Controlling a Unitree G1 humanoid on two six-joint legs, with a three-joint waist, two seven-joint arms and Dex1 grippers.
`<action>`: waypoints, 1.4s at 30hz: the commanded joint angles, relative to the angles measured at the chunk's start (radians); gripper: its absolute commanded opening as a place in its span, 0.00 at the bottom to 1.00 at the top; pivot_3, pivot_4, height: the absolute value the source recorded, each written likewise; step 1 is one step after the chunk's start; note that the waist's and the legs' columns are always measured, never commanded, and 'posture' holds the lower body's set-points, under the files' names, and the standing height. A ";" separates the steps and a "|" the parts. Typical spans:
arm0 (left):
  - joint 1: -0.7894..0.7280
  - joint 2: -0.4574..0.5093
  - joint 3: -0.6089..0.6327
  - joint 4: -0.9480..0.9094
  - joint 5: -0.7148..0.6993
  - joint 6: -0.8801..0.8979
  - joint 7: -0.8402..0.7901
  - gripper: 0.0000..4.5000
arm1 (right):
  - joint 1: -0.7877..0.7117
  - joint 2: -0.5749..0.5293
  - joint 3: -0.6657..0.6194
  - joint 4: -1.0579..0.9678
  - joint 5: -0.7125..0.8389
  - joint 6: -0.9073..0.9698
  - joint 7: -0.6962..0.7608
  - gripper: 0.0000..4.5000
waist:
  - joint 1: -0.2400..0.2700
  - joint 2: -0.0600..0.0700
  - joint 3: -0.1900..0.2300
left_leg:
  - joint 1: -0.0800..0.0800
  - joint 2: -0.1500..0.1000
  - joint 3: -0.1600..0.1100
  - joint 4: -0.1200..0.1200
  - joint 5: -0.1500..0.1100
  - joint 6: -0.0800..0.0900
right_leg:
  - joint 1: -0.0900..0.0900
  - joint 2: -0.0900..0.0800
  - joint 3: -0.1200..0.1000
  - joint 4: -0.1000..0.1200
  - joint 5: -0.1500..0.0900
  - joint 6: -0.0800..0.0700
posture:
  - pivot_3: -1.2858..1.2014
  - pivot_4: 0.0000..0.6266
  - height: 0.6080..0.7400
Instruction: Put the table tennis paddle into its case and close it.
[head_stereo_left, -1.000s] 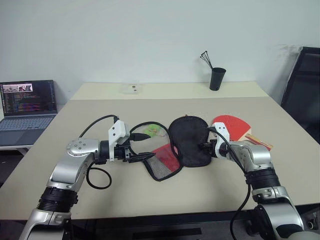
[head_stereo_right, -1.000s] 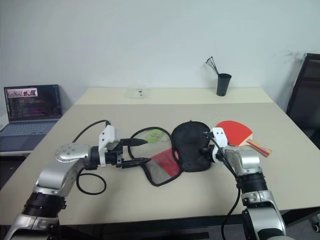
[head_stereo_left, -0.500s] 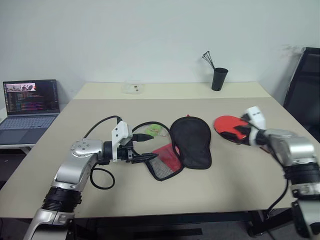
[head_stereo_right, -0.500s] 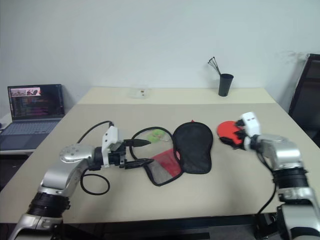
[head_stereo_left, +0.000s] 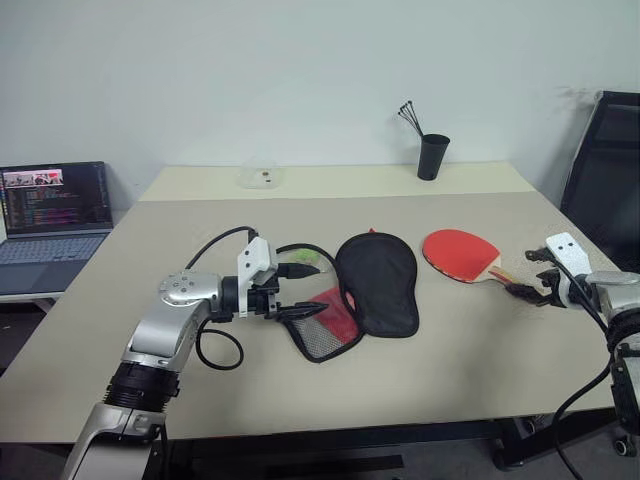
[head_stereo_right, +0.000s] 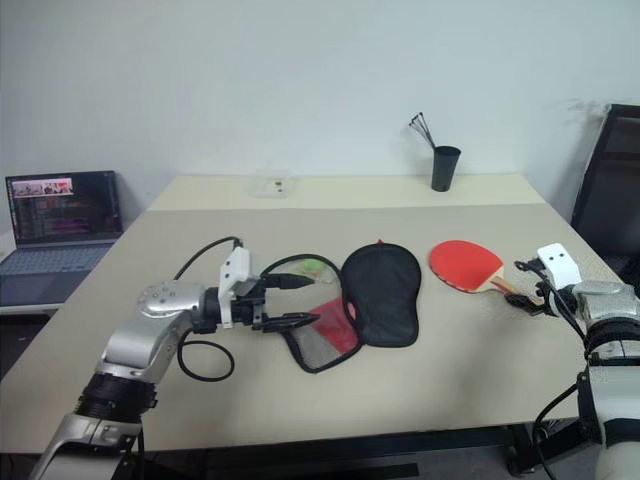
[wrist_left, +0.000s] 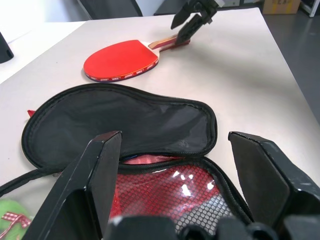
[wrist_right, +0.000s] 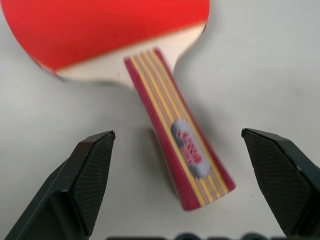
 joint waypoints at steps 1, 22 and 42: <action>-0.023 0.004 0.015 -0.005 -0.003 -0.017 -0.011 0.83 | -0.021 -0.002 -0.021 0.038 -0.014 -0.028 -0.032 0.99 | 0.000 0.000 0.000 | 0.000 0.000 0.000 0.000 0.000 0.000 | 0.000 0.000 0.000 0.000 0.000 0.000 | 0.52 0.24 1.00; -0.019 0.023 0.029 0.016 0.008 -0.042 -0.032 0.83 | 0.008 0.020 -0.057 0.004 -0.021 0.028 0.069 0.35 | -0.005 0.000 0.000 | 0.005 0.001 0.001 0.000 0.000 0.000 | 0.003 0.001 0.002 0.002 0.000 0.000 | 0.52 0.24 1.00; 0.003 -0.017 -0.001 -0.033 -0.008 -0.032 -0.040 0.83 | 0.849 0.127 -0.314 -1.584 0.235 0.992 -0.152 0.33 | 0.011 -0.001 -0.001 | 0.006 0.001 -0.005 0.001 0.000 0.000 | 0.005 0.001 -0.004 0.003 -0.001 -0.001 | 0.52 0.24 1.00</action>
